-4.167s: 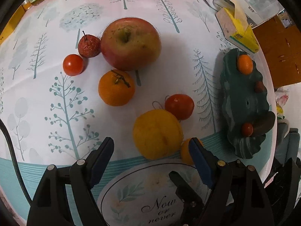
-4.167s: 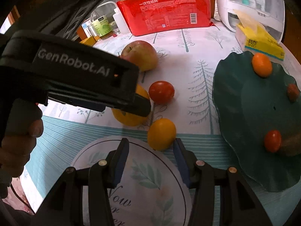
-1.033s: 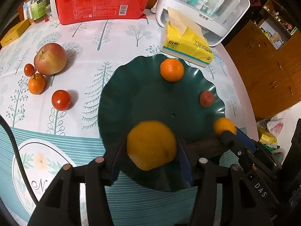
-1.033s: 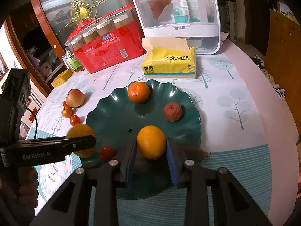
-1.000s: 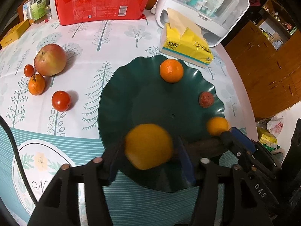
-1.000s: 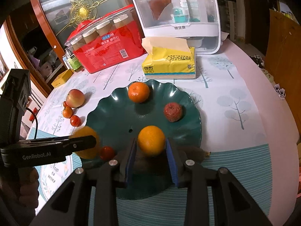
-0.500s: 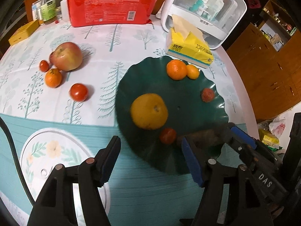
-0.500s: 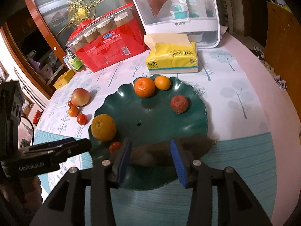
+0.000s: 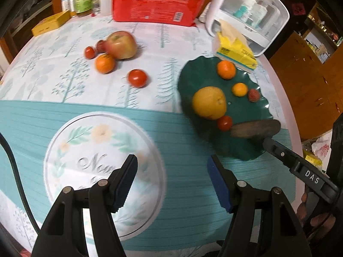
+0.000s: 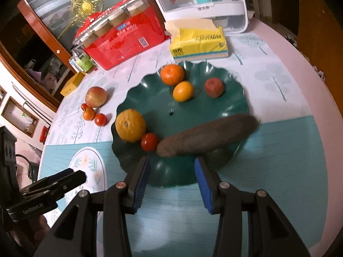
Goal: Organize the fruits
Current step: 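Withdraw both tools from the plate toward the remaining fruits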
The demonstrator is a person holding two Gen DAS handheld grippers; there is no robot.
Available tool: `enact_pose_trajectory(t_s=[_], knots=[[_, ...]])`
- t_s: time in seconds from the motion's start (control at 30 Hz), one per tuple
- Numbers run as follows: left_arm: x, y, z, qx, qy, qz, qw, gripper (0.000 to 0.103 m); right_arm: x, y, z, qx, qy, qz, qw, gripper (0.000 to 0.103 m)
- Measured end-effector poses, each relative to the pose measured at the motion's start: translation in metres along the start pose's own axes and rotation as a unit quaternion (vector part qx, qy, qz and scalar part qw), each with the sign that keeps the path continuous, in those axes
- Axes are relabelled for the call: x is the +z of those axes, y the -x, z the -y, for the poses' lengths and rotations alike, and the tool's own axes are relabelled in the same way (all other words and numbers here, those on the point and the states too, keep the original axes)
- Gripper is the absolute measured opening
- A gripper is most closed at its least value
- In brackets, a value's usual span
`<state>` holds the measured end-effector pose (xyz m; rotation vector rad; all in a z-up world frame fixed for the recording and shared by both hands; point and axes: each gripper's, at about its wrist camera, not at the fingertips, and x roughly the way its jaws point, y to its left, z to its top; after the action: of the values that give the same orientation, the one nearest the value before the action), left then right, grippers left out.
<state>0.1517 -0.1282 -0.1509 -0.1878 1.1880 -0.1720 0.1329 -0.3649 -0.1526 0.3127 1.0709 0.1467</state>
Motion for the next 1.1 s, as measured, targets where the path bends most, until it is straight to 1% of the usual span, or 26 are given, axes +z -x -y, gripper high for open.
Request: enact_pose_trajectory(t_s=[0.17, 0.27, 0.47, 0.53, 0.63, 0.67, 0.73, 0.9, 1.1], knots=[[-0.005, 0.015, -0.026, 0.012, 0.005, 0.006, 0.9999, 0.067, -0.008, -0.002, -0.015, -0.006, -0.024, -0.016, 1.0, 0.044], [-0.005, 0.025, -0.045, 0.02, 0.002, 0.009, 0.9998, 0.069, -0.01, -0.004, -0.027, -0.01, -0.038, -0.027, 0.999, 0.044], [0.002, 0.039, -0.081, 0.029, -0.008, 0.008, 0.9995, 0.07, -0.014, -0.013, -0.055, -0.019, -0.066, -0.051, 0.996, 0.044], [0.007, 0.044, -0.094, 0.033, -0.013, 0.01, 0.9993, 0.073, -0.015, -0.018, -0.064, -0.02, -0.077, -0.06, 0.995, 0.044], [0.017, 0.049, -0.11, 0.034, -0.021, 0.013, 0.9991, 0.074, -0.018, -0.027, -0.079, -0.011, -0.104, -0.072, 0.992, 0.046], [0.022, 0.051, -0.117, 0.034, -0.025, 0.014, 0.999, 0.074, -0.019, -0.03, -0.084, -0.01, -0.112, -0.075, 0.991, 0.049], [0.029, 0.054, -0.127, 0.033, -0.034, 0.015, 0.9988, 0.075, -0.02, -0.035, -0.092, -0.009, -0.125, -0.078, 0.989, 0.051], [0.056, 0.053, -0.148, 0.031, -0.071, 0.017, 0.9969, 0.077, -0.016, -0.049, -0.118, -0.005, -0.164, -0.085, 0.983, 0.056], [0.092, 0.042, -0.163, 0.022, -0.114, 0.019, 0.993, 0.078, -0.002, -0.067, -0.145, -0.002, -0.191, -0.091, 0.977, 0.057]])
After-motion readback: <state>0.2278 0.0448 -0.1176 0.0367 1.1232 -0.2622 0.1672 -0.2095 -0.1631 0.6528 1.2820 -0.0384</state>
